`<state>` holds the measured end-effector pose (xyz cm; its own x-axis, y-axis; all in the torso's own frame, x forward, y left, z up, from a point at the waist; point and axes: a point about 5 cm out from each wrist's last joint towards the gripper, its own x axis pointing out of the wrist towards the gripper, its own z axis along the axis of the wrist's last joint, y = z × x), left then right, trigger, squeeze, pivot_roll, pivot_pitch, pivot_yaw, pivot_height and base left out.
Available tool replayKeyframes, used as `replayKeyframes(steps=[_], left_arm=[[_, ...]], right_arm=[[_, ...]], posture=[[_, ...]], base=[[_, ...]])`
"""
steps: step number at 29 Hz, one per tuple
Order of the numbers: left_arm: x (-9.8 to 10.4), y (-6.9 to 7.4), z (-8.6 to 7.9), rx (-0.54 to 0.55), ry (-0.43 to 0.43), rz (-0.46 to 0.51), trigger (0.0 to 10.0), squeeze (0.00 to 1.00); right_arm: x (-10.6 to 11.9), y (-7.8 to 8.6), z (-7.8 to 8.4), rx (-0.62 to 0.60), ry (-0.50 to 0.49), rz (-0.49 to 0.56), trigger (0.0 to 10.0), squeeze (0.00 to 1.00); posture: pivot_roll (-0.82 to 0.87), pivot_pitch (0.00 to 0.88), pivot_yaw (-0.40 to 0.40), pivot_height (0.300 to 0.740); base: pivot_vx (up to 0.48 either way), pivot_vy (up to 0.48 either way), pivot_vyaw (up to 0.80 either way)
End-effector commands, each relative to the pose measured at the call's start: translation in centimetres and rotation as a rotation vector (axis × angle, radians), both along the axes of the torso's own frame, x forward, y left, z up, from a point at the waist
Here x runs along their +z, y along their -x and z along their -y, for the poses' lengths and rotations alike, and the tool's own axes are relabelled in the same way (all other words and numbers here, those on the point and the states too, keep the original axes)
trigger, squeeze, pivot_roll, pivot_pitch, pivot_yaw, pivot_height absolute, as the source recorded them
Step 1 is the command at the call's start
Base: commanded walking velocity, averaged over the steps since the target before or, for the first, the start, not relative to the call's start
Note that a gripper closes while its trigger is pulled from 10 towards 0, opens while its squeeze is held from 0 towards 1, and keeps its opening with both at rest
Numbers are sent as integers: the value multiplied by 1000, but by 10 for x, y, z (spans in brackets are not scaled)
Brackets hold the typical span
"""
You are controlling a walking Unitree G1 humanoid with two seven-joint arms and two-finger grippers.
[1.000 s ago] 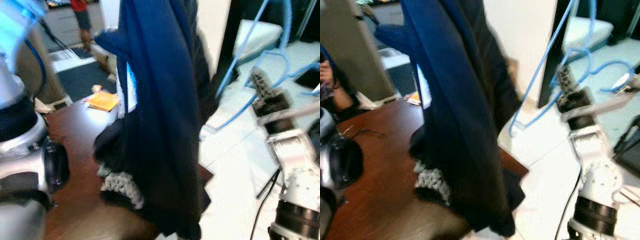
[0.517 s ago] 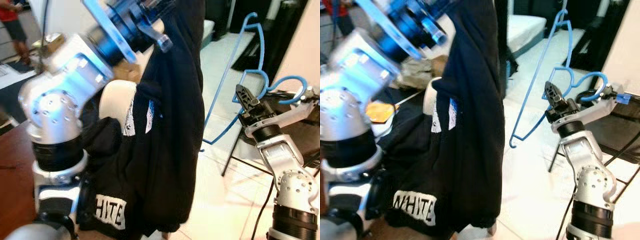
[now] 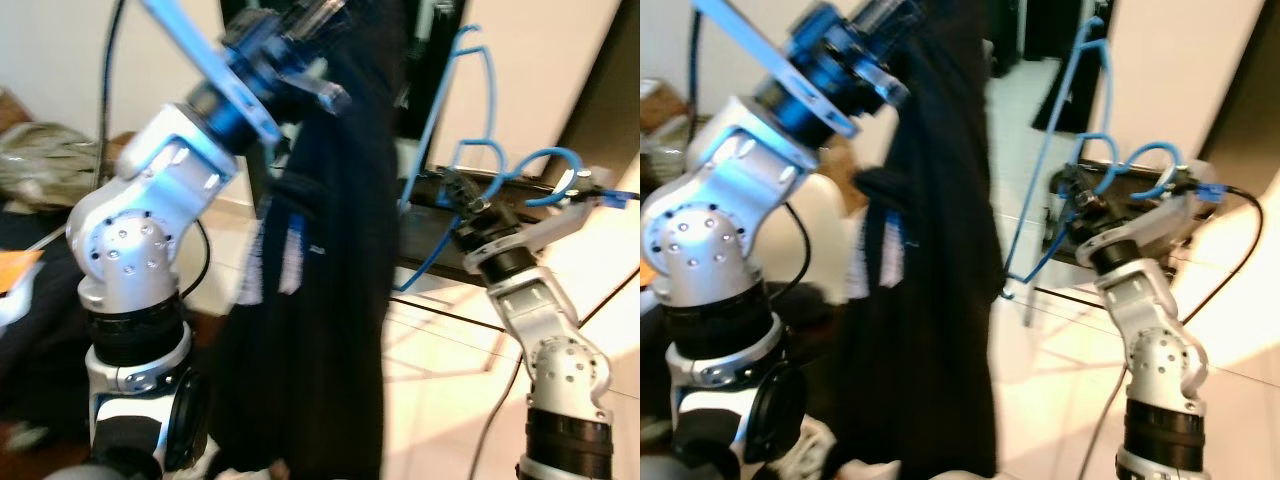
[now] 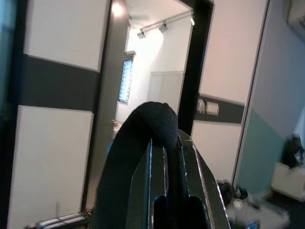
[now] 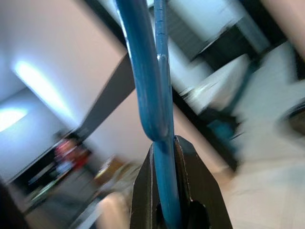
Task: Hang hanger
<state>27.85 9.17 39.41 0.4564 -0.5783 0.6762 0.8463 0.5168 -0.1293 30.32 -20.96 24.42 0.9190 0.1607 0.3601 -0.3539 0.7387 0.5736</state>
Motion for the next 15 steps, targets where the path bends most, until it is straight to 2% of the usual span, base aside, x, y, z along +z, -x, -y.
replayKeyframes(steps=[1, 3, 4, 8, 13, 15], left_arm=[[5, 4, -9, 29, 38, 40, 10000, 0], [3, 1, -12, 46, 39, 30, 10000, 0], [-3, -4, -21, 83, 43, 7, 10000, 0], [-5, -6, -24, 94, 43, 1, 10000, 0], [-12, -10, -27, 120, 31, -33, 10000, 0], [-28, -17, -26, 147, -47, -75, 10000, 0]], right_arm=[[1, -1, -13, 41, 1, 9, 10000, 0], [1, 0, -13, 43, 5, 7, 10000, 0], [0, 0, -15, 49, 16, 3, 10000, 0], [-1, 0, -15, 51, 21, 2, 10000, 0], [-5, -1, -18, 64, 75, -15, 10000, 0], [-14, -2, -19, 55, 161, -59, 10000, 0]], posture=[[39, 0, 55, 740], [34, 0, 54, 740], [31, 0, 49, 740], [31, 0, 49, 740], [26, 0, 42, 740], [22, 0, 42, 740]], base=[[0, -480, -800], [0, -472, -800], [0, -480, -800], [0, -480, -800], [0, -480, -800], [0, -217, -800]])
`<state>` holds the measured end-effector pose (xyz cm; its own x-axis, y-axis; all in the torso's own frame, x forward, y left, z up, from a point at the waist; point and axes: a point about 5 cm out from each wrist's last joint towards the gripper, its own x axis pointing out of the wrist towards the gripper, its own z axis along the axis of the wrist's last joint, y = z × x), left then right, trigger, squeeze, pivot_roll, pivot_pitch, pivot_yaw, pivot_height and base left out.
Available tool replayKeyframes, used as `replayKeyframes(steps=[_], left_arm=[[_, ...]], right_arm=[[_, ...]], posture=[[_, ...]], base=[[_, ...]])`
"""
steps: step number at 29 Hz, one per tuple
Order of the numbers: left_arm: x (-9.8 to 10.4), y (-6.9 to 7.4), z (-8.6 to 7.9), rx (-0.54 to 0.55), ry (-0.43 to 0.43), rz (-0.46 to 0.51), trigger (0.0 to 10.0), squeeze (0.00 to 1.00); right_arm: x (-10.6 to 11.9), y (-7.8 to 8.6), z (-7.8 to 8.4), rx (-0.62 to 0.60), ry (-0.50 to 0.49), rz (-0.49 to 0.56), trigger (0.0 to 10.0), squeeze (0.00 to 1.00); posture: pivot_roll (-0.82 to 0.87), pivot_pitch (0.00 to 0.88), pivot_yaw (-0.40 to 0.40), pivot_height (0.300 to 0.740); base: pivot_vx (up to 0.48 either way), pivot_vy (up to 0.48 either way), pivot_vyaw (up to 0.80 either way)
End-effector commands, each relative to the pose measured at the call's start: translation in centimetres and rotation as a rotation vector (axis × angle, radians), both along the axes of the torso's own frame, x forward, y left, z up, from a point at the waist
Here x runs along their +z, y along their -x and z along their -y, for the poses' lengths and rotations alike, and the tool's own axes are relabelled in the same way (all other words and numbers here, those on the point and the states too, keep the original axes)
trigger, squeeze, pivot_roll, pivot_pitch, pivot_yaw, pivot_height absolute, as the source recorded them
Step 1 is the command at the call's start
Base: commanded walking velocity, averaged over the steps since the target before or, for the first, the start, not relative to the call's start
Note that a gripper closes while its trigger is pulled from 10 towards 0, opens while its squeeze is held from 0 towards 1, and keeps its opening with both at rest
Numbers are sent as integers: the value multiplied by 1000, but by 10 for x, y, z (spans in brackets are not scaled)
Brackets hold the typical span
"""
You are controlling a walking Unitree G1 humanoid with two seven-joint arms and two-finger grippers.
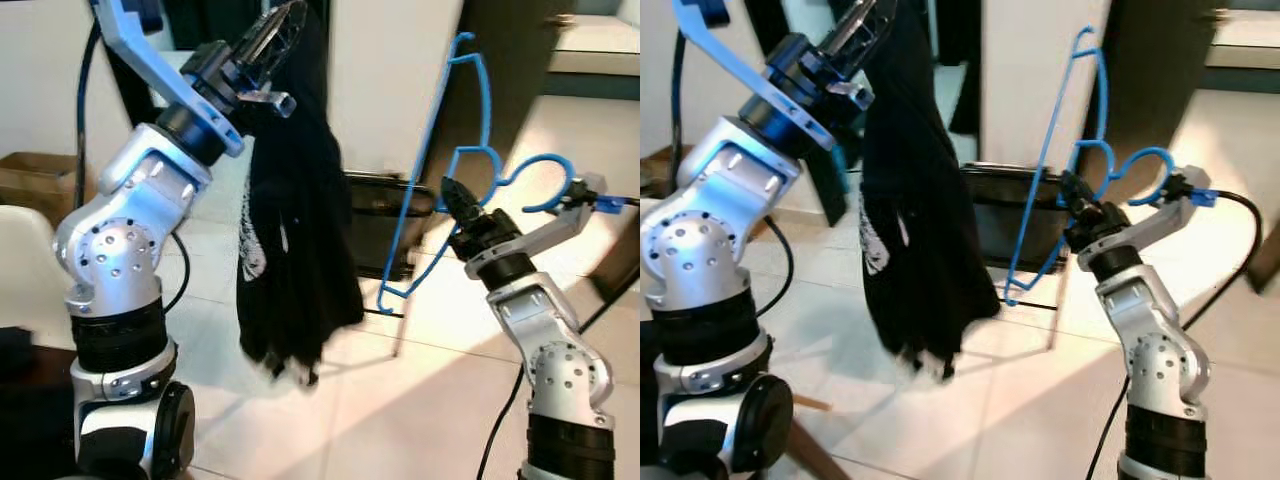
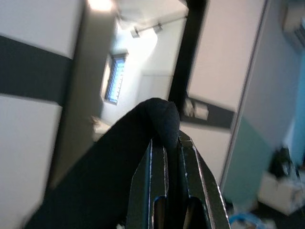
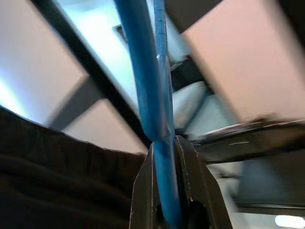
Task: Hang hanger
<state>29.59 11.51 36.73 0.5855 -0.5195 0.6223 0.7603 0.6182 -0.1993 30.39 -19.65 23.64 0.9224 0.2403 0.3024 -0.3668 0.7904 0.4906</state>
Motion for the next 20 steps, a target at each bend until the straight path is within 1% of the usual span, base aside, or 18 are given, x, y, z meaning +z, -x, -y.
replayKeyframes(steps=[1, 2, 3, 5, 6, 8, 10, 11, 12, 13, 14, 15, 16, 17, 18, 19, 20], left_arm=[[-1, 0, -3, 21, -39, 16, 10000, 0], [-16, -3, -1, 52, -123, -8, 10000, 0], [-16, -3, -1, 52, -123, -8, 10000, 0], [-59, -9, 2, 112, -336, -65, 10000, 0], [-59, -9, 2, 112, -336, -65, 10000, 0], [-92, -12, 3, 153, -496, -101, 10000, 0], [-92, -12, 3, 153, -496, -101, 10000, 0], [-111, -13, 1, 191, -610, -105, 10000, 0], [-132, -15, -5, 244, -731, -108, 10000, 0], [-132, -15, -5, 244, -731, -108, 10000, 0], [-147, -15, -11, 278, -811, -113, 10000, 0], [-147, -15, -11, 278, -811, -113, 10000, 0], [-159, -16, -18, 317, -854, -125, 10000, 0], [-159, -16, -18, 317, -854, -125, 10000, 0], [-167, -16, -26, 364, -890, -130, 10000, 0], [-167, -16, -26, 364, -890, -130, 10000, 0], [-172, -18, -31, 426, -939, -101, 10000, 0]], right_arm=[[-6, -1, -6, 12, 37, -24, 10000, 0], [-14, -2, -5, -5, 121, -63, 10000, 0], [-14, -2, -5, -5, 121, -63, 10000, 0], [-34, -3, 0, -38, 319, -149, 10000, 0], [-34, -3, 0, -38, 319, -149, 10000, 0], [-47, -2, 5, -52, 424, -206, 10000, 0], [-47, -2, 5, -52, 424, -206, 10000, 0], [-54, -1, 8, -57, 466, -237, 10000, 0], [-61, 0, 9, -54, 512, -266, 10000, 0], [-61, 0, 9, -54, 512, -266, 10000, 0], [-66, 1, 10, -46, 545, -285, 10000, 0], [-66, 1, 10, -46, 545, -285, 10000, 0], [-71, 3, 9, -30, 578, -298, 10000, 0], [-71, 3, 9, -30, 578, -298, 10000, 0], [-75, 5, 7, -8, 600, -308, 10000, 0], [-75, 5, 7, -8, 600, -308, 10000, 0], [-78, 7, 6, 14, 622, -317, 10000, 0]], posture=[[22, 0, 42, 740], [16, 0, 38, 740], [16, 0, 38, 740], [11, 0, 33, 740], [11, 0, 33, 740], [6, 0, 26, 740], [6, 0, 26, 740], [6, 0, 20, 740], [2, 0, 13, 740], [2, 0, 13, 740], [1, 0, 13, 740], [1, 0, 13, 740], [-3, 0, 11, 740], [-3, 0, 11, 740], [-5, 0, 5, 740], [-5, 0, 5, 740], [-5, 0, 2, 740]], base=[[0, 0, -800], [0, 0, -800], [0, 0, -800], [0, 0, -800], [0, 0, -800], [0, 0, -800], [0, 0, -800], [0, 0, -800], [0, 0, -800], [0, 0, -800], [0, 0, -800], [0, 0, -800], [0, 0, -800], [0, 0, -800], [0, 0, -800], [0, 0, -800], [0, 0, -800]])
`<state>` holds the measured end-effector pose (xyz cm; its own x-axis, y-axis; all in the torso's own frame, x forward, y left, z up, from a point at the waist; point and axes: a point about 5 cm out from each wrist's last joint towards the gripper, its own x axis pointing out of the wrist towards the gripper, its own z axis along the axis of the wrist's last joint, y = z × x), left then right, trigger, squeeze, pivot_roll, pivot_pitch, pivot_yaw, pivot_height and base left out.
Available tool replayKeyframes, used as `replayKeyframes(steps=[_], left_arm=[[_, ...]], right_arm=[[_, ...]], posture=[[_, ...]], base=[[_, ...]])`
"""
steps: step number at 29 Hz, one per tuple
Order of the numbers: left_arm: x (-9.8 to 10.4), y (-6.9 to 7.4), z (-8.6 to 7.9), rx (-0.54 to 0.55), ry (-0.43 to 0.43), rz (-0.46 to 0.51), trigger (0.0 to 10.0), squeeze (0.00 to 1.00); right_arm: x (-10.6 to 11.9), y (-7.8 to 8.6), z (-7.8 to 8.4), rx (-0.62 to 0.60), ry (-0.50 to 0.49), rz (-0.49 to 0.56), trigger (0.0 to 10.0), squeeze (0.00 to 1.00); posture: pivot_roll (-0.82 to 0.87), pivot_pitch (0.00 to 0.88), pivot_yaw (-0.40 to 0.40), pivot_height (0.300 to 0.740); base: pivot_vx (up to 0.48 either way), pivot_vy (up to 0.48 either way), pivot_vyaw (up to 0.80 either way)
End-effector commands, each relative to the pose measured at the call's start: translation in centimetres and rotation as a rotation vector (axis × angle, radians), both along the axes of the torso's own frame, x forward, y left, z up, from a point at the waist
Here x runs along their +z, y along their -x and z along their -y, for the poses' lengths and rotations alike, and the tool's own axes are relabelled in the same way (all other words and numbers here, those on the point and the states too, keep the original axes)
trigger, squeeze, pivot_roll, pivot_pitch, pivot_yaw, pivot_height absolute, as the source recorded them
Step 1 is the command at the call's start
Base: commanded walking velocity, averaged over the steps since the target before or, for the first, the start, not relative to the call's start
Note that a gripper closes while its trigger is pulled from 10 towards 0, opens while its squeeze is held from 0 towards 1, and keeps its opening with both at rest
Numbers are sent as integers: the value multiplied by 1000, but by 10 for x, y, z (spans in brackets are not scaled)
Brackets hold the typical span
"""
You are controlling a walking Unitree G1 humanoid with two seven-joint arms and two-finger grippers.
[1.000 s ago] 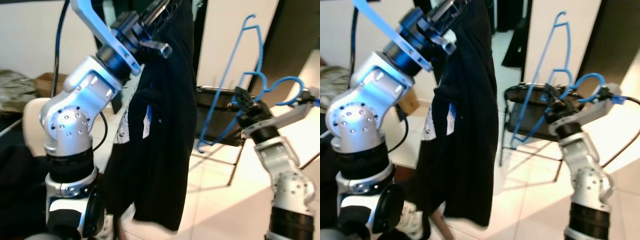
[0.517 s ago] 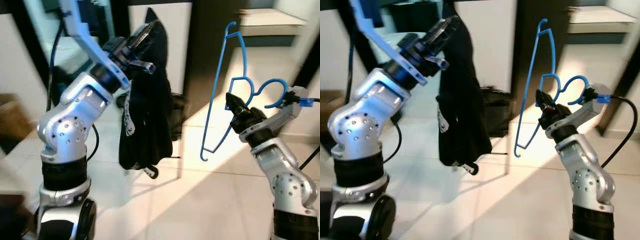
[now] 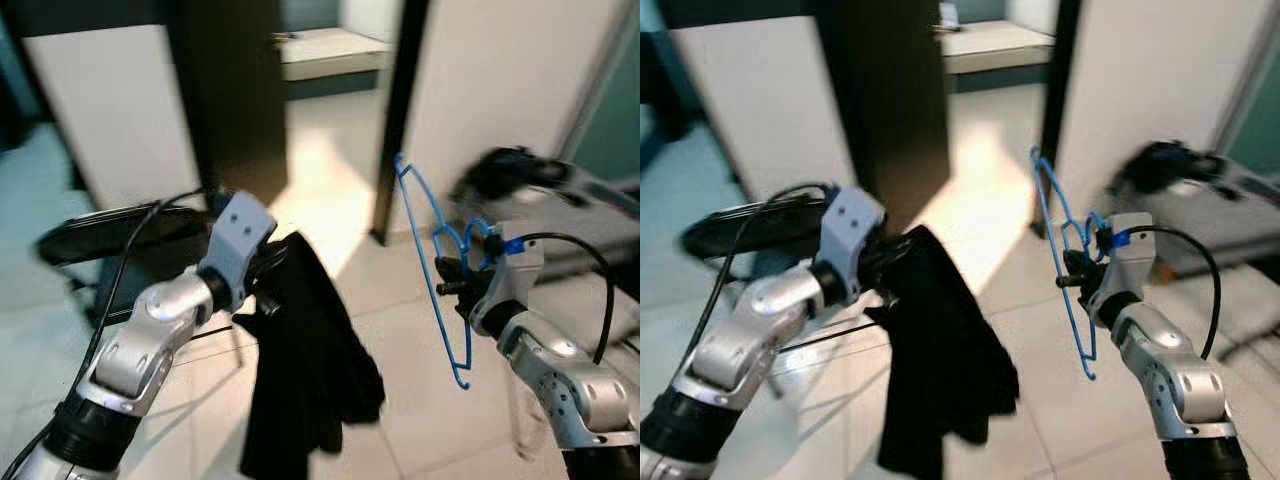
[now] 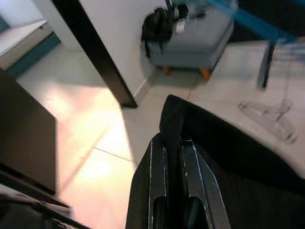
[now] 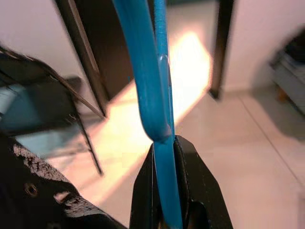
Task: Hang hanger
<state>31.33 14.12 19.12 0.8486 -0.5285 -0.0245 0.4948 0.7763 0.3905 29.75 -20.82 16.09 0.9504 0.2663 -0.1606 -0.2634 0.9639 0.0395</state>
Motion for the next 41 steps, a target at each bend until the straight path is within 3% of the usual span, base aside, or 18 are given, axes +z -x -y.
replayKeyframes(steps=[1, 3, 6, 7, 10, 12, 13, 15, 21, 23, 24, 25, 33, 38, 41], left_arm=[[5, 0, -5, 24, -39, 65, 10000, 0], [2, 0, -8, 41, -166, 155, 10000, 0], [1, 1, -7, 36, -209, 188, 10000, 0], [7, 0, -5, 17, -265, 260, 10000, 0], [11, 0, -5, 9, -281, 296, 10000, 0], [31, -2, -7, -6, -294, 376, 10000, 0], [31, -2, -7, -6, -294, 376, 10000, 0], [56, -3, -10, -32, -287, 443, 10000, 0], [80, -6, -18, -26, -304, 496, 10000, 0], [86, -10, -23, -5, -298, 498, 10000, 0], [89, -14, -30, 14, -295, 499, 10000, 0], [89, -14, -30, 14, -295, 499, 10000, 0], [81, -15, -28, -13, -352, 508, 10000, 0], [80, -13, -25, -28, -353, 513, 10000, 0], [84, -5, -13, -107, -339, 555, 10000, 0]], right_arm=[[-3, 1, -6, 31, 11, -16, 10000, 0], [-10, 4, -8, 81, 56, -46, 10000, 0], [-12, 5, -9, 98, 73, -52, 10000, 0], [-13, 8, -8, 150, 76, -65, 10000, 0], [-13, 9, -7, 175, 73, -67, 10000, 0], [-5, 14, 0, 247, 46, -59, 10000, 0], [-5, 14, 0, 247, 46, -59, 10000, 0], [4, 19, 8, 307, 34, -44, 10000, 0], [13, 25, 7, 377, -11, -18, 10000, 0], [16, 31, -1, 443, -39, -9, 10000, 0], [14, 42, -16, 562, -72, -23, 10000, 0], [14, 42, -16, 562, -72, -23, 10000, 0], [-4, 76, -41, 838, -67, -214, 10000, 0], [-2, 76, -43, 846, -65, -210, 10000, 0], [1, 62, -39, 775, -32, -187, 10000, 0]], posture=[[-5, 0, 2, 740], [-9, 0, -3, 740], [-10, 0, -2, 740], [-16, 0, -1, 740], [-16, 0, -1, 740], [-19, 0, 3, 740], [-19, 0, 3, 740], [-23, 0, 8, 740], [-27, 0, 16, 740], [-30, 0, 21, 740], [-35, 0, 27, 740], [-35, 0, 27, 740], [-34, 0, 22, 740], [-33, 0, 20, 740], [-28, 0, 13, 740]], base=[[0, 0, -800], [0, 0, -800], [0, 0, -800], [0, 0, -800], [0, 0, -800], [0, 0, -800], [0, 0, -800], [0, 0, -753], [0, 0, -353], [0, 0, 0], [0, 0, 0], [0, 0, 0], [0, 0, 0], [0, 0, 0], [0, 0, 0]])
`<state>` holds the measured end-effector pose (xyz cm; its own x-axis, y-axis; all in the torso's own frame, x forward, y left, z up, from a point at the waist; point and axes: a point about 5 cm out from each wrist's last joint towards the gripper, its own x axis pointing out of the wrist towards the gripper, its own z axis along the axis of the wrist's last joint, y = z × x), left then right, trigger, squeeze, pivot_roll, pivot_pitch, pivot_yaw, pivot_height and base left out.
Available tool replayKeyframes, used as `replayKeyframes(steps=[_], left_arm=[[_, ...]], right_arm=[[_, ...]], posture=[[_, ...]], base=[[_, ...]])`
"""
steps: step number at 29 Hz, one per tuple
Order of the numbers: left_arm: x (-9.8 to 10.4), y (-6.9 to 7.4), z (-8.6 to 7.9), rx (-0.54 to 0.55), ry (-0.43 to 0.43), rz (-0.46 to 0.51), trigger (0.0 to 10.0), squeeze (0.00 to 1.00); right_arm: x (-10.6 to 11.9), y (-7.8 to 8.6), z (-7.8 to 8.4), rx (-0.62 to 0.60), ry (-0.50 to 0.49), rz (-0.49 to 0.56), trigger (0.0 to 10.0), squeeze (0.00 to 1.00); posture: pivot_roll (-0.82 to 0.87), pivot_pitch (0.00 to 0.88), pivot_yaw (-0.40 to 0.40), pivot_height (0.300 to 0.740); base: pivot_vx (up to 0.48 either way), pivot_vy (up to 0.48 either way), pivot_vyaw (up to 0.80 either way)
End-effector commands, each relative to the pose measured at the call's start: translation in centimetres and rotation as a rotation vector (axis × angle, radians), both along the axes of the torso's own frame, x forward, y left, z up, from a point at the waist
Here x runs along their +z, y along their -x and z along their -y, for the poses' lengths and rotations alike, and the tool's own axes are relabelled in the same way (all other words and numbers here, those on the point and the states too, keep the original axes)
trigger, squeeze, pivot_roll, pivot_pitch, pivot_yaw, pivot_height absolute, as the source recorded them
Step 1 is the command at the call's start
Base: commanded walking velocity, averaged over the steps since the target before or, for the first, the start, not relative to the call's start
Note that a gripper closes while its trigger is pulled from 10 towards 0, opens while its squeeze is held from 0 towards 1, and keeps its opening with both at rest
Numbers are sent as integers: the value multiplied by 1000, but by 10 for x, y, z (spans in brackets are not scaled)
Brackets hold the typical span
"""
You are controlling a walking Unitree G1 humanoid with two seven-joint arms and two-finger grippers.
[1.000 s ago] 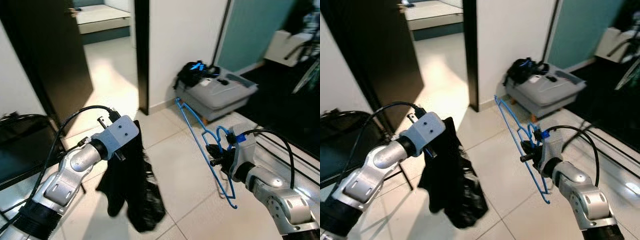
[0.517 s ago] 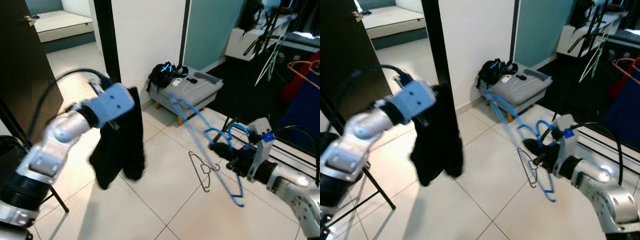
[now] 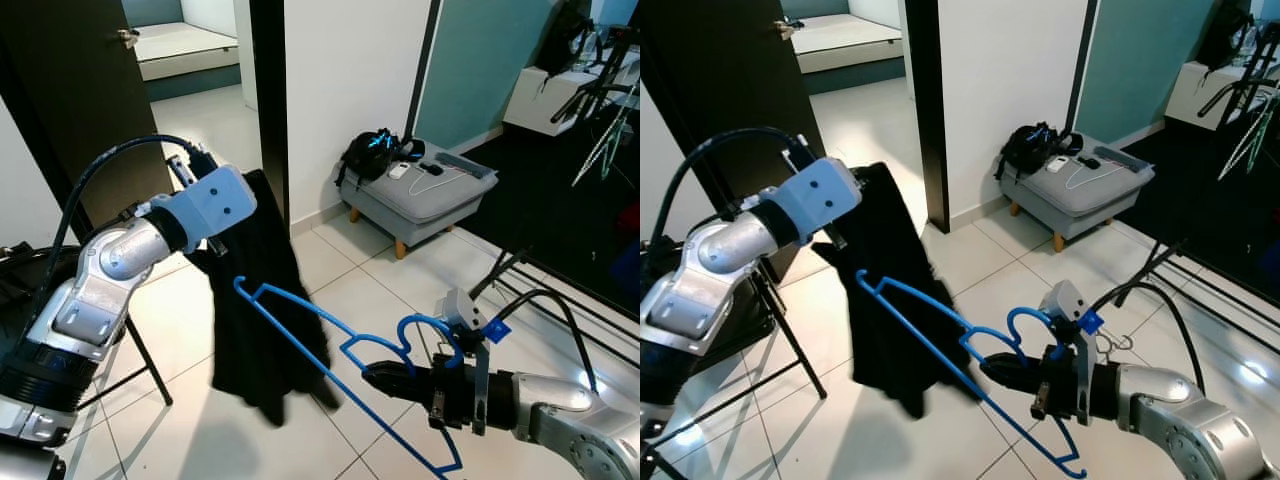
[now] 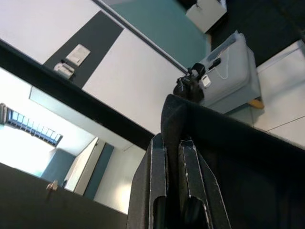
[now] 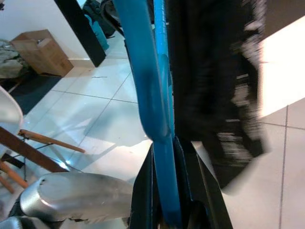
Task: Hang hanger
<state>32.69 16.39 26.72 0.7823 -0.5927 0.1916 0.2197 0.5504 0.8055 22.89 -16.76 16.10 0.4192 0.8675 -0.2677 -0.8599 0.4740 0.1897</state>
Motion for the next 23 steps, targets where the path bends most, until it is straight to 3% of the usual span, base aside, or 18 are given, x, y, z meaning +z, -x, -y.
replayKeyframes(steps=[1, 2, 5, 23], left_arm=[[8, 8, 10, -73, -14, 51, 10000, 0], [11, 14, 17, -136, -29, 72, 10000, 0], [11, 16, 19, -155, -51, 79, 10000, 0], [-2, 14, 11, -134, -218, 76, 10000, 0]], right_arm=[[1, -6, 1, -34, 18, 8, 10000, 0], [2, -12, 4, -59, 28, 18, 10000, 0], [3, -12, 4, -59, 32, 21, 10000, 0], [8, -20, 19, -145, 102, 31, 10000, 0]], posture=[[-28, 0, 13, 740], [-26, 0, 11, 740], [-25, 0, 10, 740], [-32, 0, 11, 740]], base=[[0, 0, 0], [0, 0, 0], [0, 0, 0], [0, 0, 0]])
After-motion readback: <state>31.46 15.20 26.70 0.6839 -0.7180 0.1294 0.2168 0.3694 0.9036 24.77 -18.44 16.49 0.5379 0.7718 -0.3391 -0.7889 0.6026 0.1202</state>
